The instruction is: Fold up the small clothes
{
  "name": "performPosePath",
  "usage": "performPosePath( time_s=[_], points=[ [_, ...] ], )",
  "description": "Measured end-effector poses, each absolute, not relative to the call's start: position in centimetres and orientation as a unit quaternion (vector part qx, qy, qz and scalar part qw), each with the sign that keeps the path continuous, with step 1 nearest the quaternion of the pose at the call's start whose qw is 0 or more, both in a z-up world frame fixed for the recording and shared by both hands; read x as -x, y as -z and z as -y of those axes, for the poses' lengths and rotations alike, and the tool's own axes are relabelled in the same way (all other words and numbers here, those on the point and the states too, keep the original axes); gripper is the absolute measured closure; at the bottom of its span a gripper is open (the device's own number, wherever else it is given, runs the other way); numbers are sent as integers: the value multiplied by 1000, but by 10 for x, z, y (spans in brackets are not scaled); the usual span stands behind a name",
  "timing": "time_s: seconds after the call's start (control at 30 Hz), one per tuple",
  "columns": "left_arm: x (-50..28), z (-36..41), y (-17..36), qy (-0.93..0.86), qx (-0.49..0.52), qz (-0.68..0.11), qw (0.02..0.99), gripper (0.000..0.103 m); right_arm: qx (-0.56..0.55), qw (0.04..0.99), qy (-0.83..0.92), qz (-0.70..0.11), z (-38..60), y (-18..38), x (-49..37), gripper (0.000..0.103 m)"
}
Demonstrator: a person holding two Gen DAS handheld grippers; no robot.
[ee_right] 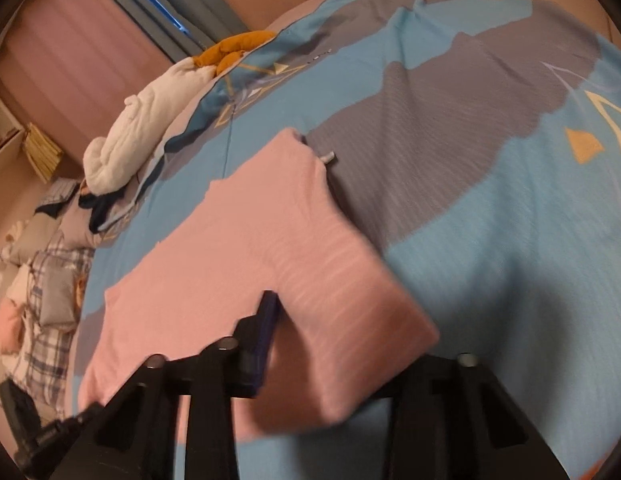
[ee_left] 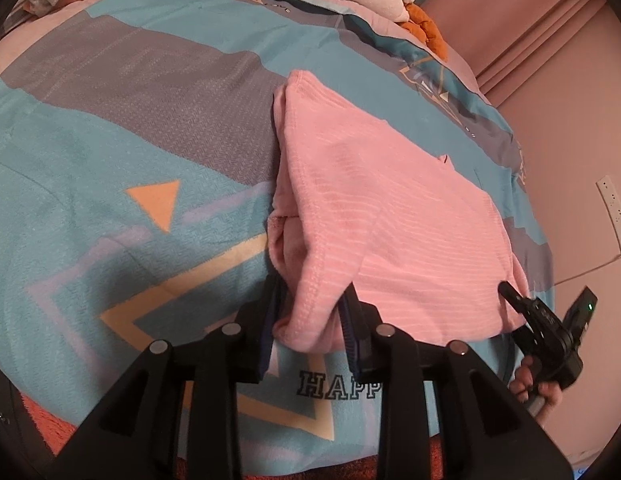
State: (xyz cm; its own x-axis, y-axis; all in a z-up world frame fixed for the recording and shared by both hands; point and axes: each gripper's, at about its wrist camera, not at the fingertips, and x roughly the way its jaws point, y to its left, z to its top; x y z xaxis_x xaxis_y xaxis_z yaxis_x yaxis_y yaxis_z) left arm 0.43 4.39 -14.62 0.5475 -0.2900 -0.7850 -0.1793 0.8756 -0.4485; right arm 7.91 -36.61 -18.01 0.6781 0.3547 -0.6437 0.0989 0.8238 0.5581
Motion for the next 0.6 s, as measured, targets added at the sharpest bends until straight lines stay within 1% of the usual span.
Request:
performPosePath(
  time_s=[0.03,0.13,0.27,0.4,0.53,0.6],
  points=[
    [-3,-44,145,32,248,-474,844,71,-290,868,-75,-395,366,180,-82,82],
    [0,-46,139,30,246,-470,847,66,-262,881,-72,-386,357,164,-83,85],
    [4,-51,131,19,242,-459,854,56,-209,909,-87,-350,336,124,-78,86],
    [8,-56,123,2,237,-447,862,50,-174,921,-137,-321,311,87,-75,86],
    [11,-62,119,-16,229,-439,869,43,-124,926,-185,-305,270,69,-72,87],
    [13,-66,118,-23,226,-438,870,43,-99,923,-209,-307,248,67,-71,87]
  ],
)
